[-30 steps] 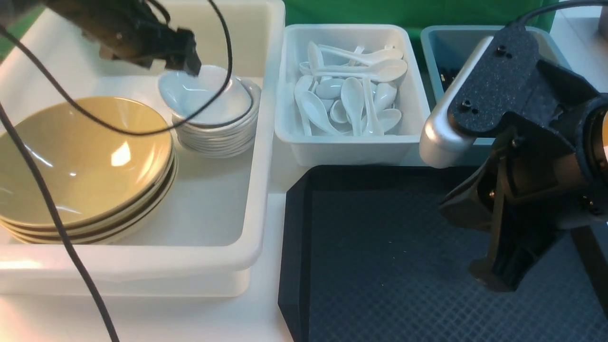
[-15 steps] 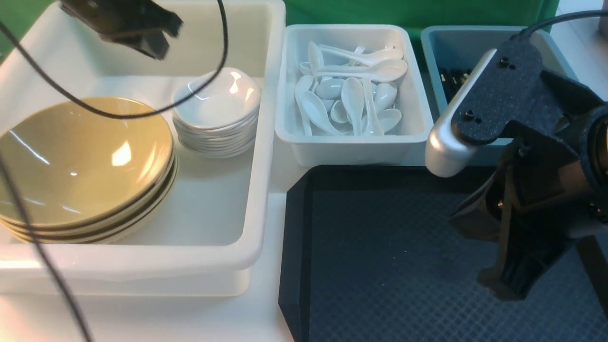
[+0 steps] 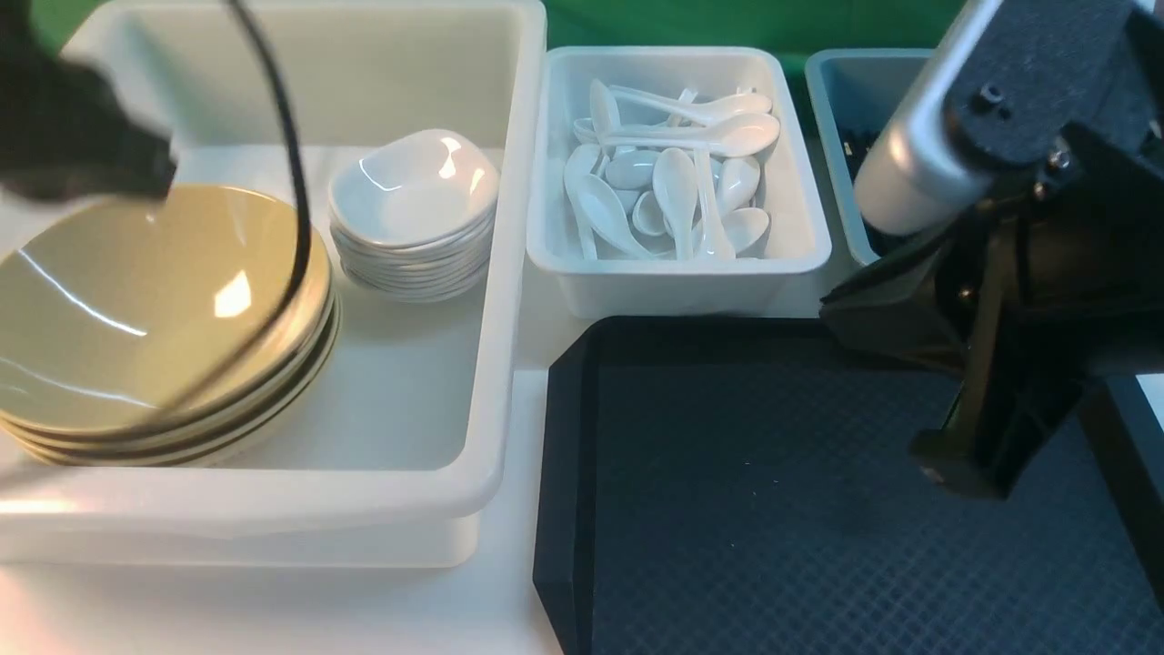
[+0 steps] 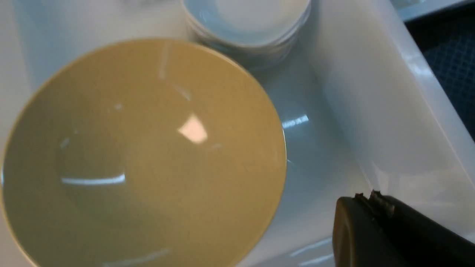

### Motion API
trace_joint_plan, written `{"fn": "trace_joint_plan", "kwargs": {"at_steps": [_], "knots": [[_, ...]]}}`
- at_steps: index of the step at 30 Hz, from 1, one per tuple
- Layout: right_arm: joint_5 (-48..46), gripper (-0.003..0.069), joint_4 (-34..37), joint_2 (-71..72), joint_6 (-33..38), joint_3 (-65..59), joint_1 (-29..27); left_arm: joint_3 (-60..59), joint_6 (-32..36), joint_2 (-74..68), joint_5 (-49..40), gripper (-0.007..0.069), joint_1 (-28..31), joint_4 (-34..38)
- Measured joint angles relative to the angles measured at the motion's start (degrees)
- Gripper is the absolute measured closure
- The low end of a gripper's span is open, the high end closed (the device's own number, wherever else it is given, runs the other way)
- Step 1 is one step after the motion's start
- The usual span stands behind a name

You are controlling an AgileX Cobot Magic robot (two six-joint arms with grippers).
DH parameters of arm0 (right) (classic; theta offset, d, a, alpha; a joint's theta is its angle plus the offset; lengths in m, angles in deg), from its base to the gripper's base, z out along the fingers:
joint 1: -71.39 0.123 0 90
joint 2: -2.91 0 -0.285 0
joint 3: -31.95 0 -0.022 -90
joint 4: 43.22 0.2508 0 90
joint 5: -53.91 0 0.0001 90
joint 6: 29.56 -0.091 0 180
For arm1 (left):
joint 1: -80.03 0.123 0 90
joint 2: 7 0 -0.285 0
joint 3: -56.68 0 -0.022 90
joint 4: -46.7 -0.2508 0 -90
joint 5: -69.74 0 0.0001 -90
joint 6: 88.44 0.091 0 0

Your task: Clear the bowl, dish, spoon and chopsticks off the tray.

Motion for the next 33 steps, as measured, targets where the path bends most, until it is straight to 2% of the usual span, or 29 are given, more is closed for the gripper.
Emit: {"fn": "trace_joint_plan", "kwargs": {"at_steps": [6, 11, 14, 22, 27, 33], "knots": [[3.5, 0.0578, 0.7, 4.9, 0.0, -3.2, 0.2, -17.2, -0.4, 16.3, 8.1, 0.0634, 0.0, -0.6], [6.8, 0.0573, 1.4, 9.8, 0.0, -6.7, 0.2, -25.3, -1.2, 27.1, 12.8, 0.0634, 0.0, -0.7], [12.1, 0.0567, 1.8, 16.7, 0.0, -11.8, 0.2, -30.0, -1.5, 35.1, 15.4, 0.0634, 0.0, -1.4], [29.4, 0.0561, 3.0, 35.6, 0.0, -26.4, 0.2, -32.6, -2.8, 48.0, 13.8, 0.0634, 0.0, -2.2], [35.3, 0.0561, 3.0, 42.0, 0.0, -32.6, 0.2, -32.7, -3.0, 54.8, 11.8, 0.0634, 0.0, -2.2], [36.4, 0.0559, 3.0, 42.8, 0.1, -35.1, 0.2, -32.7, -3.0, 57.7, 11.6, 0.0634, 0.0, -2.2]]}}
